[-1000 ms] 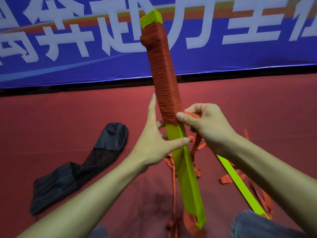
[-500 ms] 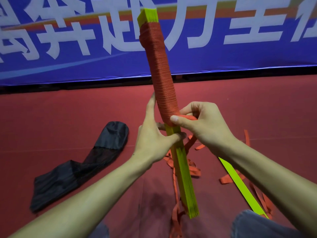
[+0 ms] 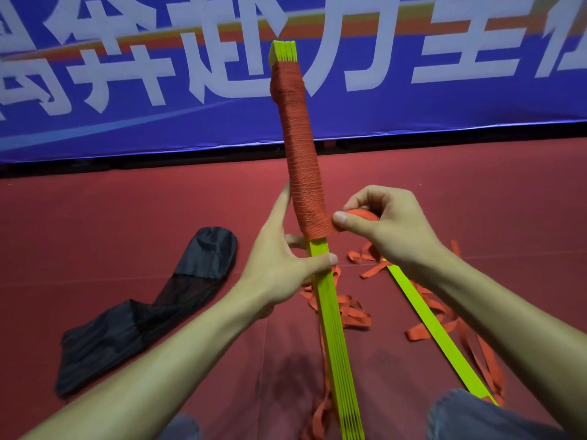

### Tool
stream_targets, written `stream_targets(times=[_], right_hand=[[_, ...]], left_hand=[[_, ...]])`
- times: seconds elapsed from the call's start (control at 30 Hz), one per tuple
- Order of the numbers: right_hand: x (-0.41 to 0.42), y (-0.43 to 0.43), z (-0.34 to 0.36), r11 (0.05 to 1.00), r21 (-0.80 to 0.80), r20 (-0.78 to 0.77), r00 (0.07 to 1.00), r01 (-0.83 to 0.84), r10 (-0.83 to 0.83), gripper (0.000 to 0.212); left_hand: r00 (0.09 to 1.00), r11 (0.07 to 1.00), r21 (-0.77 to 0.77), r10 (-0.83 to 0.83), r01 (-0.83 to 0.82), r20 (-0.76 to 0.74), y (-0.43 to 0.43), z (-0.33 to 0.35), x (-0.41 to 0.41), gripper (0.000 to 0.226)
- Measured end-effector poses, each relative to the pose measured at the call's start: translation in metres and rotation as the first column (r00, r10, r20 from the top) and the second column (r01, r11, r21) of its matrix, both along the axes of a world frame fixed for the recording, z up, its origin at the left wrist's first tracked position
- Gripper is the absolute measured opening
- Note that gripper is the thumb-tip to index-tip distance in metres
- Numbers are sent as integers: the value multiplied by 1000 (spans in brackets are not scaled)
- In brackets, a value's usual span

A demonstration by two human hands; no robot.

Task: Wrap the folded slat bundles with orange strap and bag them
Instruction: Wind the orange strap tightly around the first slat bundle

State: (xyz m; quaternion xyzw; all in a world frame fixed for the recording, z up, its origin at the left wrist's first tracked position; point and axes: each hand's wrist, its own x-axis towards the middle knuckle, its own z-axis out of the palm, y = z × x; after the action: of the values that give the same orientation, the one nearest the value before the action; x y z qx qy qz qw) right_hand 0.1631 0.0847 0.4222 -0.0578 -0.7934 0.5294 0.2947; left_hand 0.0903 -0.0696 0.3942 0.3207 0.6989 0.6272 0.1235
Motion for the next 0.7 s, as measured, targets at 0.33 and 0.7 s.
stream_targets(times=[0.33,0.7], right_hand=[[4,2,2,988,-115,-13,994,-108,107,12],[5,6,-1,923,-196,110,928,-331,356,26]], left_hand=[[986,987,50,-157,154,58,1,-3,1,110],[895,903,221,-408,367,181,0,-4,-5,95]])
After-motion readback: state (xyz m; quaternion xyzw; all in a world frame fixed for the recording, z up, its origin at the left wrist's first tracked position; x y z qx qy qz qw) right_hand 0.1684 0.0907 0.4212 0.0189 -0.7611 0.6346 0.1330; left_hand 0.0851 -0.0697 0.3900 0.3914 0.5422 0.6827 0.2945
